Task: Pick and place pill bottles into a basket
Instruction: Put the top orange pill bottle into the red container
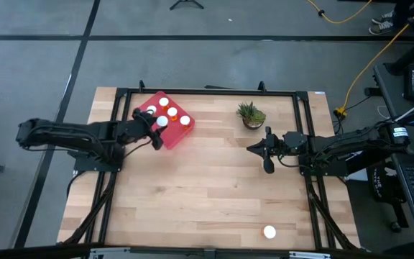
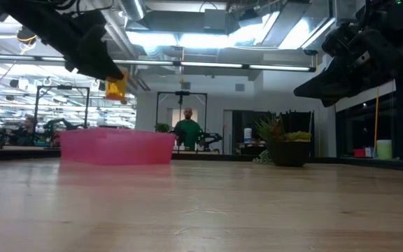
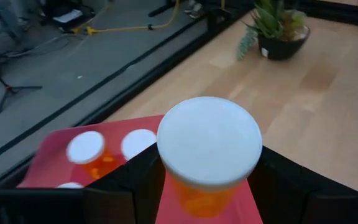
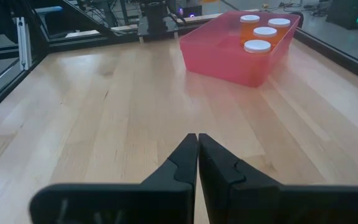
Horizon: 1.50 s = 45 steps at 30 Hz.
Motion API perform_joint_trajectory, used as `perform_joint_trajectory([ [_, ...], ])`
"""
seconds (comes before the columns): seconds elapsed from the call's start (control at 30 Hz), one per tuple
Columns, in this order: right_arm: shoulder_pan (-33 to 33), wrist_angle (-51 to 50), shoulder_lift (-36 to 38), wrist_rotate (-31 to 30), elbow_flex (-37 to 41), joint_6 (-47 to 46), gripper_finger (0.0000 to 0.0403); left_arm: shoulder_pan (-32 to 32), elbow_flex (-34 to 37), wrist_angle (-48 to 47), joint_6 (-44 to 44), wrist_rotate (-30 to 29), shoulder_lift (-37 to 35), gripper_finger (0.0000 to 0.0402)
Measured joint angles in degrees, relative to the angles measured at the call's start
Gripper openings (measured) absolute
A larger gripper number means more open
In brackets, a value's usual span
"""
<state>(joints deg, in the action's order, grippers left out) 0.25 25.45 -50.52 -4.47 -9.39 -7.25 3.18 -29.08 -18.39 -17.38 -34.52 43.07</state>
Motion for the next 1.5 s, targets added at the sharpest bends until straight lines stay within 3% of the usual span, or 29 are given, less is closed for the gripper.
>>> perform_joint_trajectory([
  [0.43,0.0,0.1,0.0,-0.6,0.0,0.1,0.0019,0.1,0.0,-4.1,0.2,-3.5,-2.4,0.02],
  [0.67,0.0,0.6,0.0,-0.6,0.0,1.5,0.0019,4.4,0.0,-3.8,3.1,-4.0,-1.9,0.02],
  [0.8,0.0,2.5,0.0,-0.6,0.0,3.0,0.0019,8.5,3.5,2.6,6.0,-2.1,-1.7,0.02],
  [1.0,0.0,3.5,0.0,-0.6,0.0,4.8,0.0019,13.5,9.8,11.6,6.7,7.1,-1.8,0.02],
  [1.5,-0.1,5.2,0.0,-2.8,0.0,9.0,0.0019,21.5,17.6,24.4,5.2,11.3,4.2,0.02],
])
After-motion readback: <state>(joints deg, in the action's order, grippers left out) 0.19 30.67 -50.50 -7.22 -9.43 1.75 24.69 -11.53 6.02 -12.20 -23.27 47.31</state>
